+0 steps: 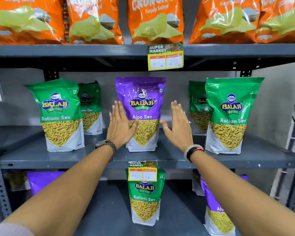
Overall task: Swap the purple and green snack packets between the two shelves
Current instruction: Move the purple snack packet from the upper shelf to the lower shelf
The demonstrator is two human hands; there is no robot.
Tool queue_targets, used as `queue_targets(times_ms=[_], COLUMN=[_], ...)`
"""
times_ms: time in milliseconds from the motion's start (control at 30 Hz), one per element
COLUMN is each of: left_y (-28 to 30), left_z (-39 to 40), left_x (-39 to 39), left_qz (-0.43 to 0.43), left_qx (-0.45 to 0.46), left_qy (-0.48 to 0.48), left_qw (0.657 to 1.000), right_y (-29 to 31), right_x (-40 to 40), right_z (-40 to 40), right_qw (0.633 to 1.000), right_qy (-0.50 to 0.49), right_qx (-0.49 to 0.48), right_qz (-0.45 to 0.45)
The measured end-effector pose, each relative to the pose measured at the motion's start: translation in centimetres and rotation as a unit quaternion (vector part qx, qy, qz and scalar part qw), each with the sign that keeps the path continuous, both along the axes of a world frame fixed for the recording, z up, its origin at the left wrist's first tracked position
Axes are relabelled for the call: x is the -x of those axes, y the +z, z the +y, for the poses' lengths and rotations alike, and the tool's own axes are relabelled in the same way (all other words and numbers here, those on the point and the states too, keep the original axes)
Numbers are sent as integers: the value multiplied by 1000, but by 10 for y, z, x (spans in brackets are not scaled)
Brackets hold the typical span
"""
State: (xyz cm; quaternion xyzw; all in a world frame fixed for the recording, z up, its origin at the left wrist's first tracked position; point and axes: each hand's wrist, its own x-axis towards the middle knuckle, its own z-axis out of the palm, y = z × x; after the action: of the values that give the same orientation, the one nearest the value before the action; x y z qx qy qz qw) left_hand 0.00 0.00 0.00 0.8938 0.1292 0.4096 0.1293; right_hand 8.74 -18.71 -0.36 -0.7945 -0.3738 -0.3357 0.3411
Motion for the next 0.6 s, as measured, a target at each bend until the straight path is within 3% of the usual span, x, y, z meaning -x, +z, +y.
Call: queue_targets(times_ms=[100,267,433,600], left_y=[-6,-16,-25,-26], left_z=[14,40,58,61], left_x=[-9,-34,-53,-56], left_qz=[35,27,55,28], left_qx=[147,370,401,445], left_qy=[-34,-171,-306,-314], left_qw=[988,913,862,838], right_y=[-9,-19,-28,-35], right_x=[-12,-36,-47,-59], right_z=[16,46,64,73], right_qw=[985,894,839,829], right_qy=[38,135,256,255], right_qx=[-44,-163,-193,-225], right_qz=[163,396,440,444])
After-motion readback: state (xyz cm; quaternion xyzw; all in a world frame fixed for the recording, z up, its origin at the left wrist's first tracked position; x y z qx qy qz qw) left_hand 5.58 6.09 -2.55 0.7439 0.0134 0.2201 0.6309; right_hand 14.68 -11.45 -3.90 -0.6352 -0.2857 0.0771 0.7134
